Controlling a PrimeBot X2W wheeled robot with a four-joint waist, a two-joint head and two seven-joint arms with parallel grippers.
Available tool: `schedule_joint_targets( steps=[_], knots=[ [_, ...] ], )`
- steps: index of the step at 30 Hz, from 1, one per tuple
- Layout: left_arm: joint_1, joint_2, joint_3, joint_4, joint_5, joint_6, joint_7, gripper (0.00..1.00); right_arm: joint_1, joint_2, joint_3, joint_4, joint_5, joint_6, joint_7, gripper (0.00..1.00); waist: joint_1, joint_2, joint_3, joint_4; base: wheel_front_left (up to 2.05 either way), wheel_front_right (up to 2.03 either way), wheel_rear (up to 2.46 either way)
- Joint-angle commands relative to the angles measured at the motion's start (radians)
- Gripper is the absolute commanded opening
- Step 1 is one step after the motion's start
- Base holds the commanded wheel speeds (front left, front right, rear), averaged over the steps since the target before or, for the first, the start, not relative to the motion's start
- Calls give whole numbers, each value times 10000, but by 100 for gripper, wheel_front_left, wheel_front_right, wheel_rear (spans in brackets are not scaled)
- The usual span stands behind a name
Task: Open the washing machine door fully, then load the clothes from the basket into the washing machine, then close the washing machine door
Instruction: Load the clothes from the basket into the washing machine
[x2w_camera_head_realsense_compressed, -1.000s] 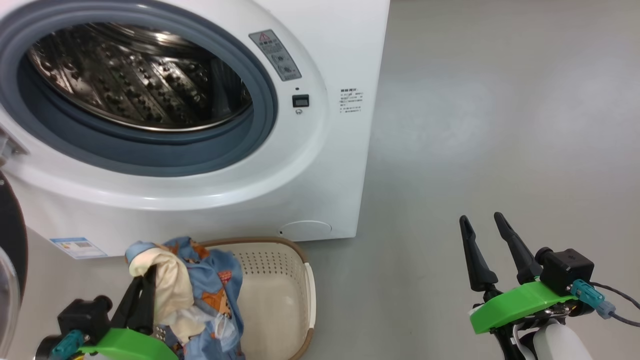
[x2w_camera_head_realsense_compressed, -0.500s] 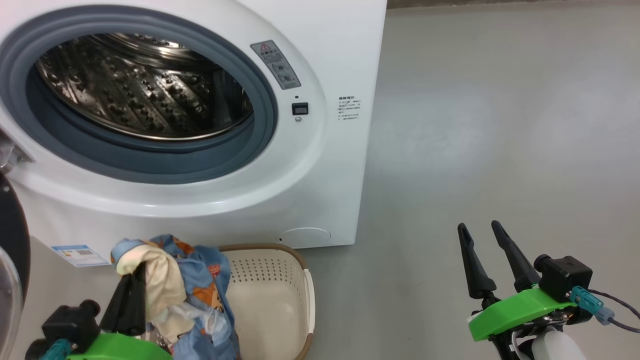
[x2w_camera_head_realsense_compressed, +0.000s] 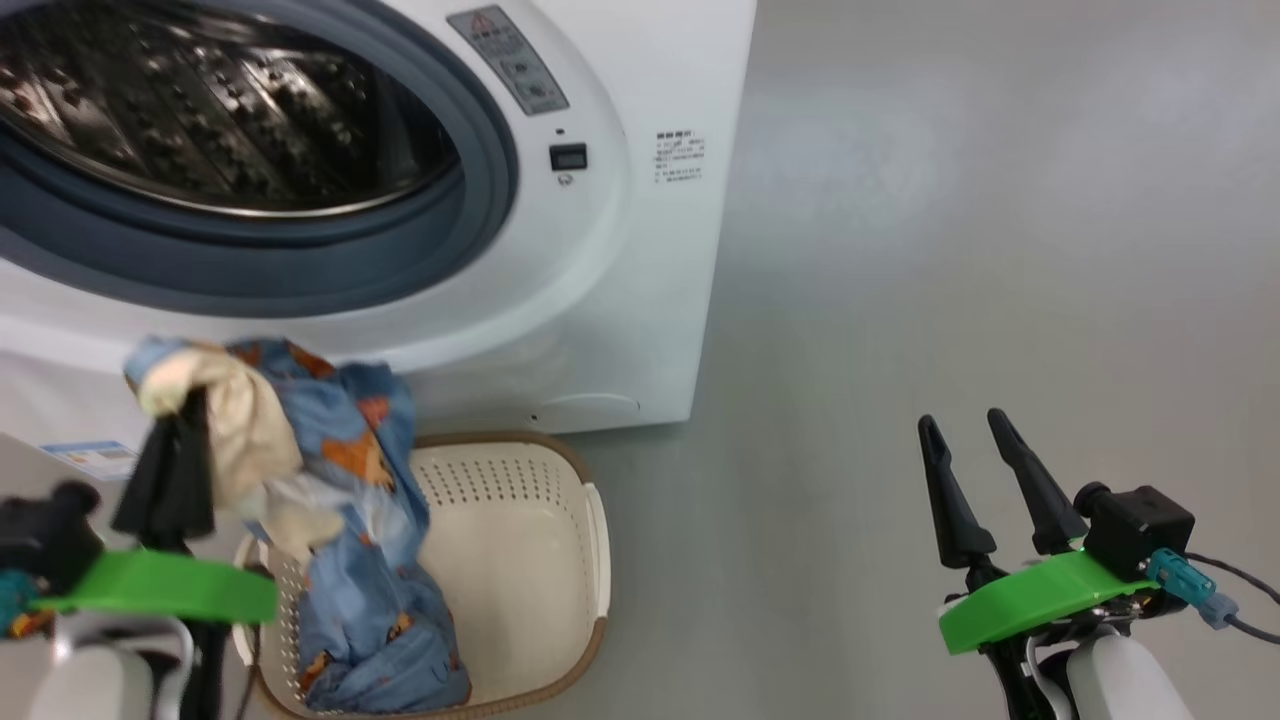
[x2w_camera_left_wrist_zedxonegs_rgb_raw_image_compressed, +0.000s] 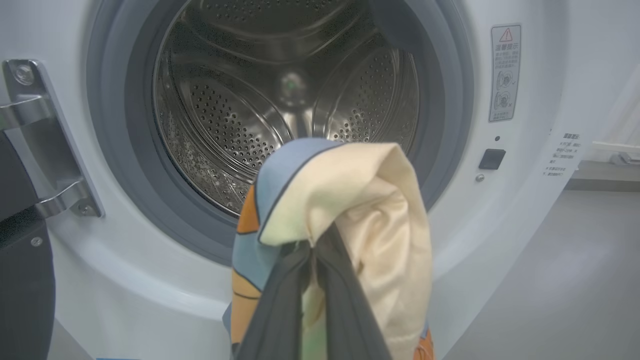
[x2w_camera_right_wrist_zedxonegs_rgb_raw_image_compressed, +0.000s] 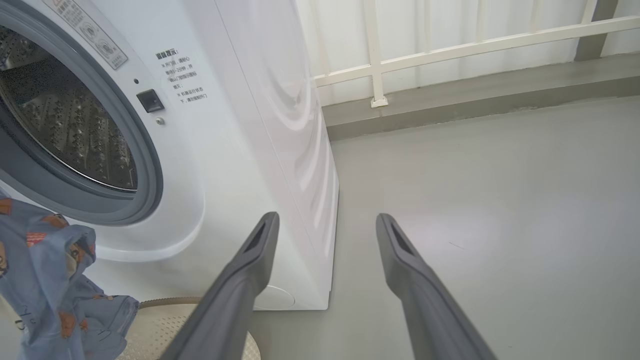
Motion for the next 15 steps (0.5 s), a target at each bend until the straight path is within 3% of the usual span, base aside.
schedule_joint_targets(
  steps=[1,5,15],
  knots=[
    [-756,475,414,-300,-155,-26,-135,0,-301,-10,207,-321,-136,16,-57,100,0,-1,719,-231,0,0,0],
    [-1638,843,425,-372,-382,-26,-135,0,-460,-10,242,-455,-191,16,-57,100,0,-1,1462,-397,0,0,0],
    [-4760,2482,54,411,-1146,-26,-135,0,-974,-10,182,-962,-238,16,-57,100,0,-1,3368,-916,0,0,0]
  ],
)
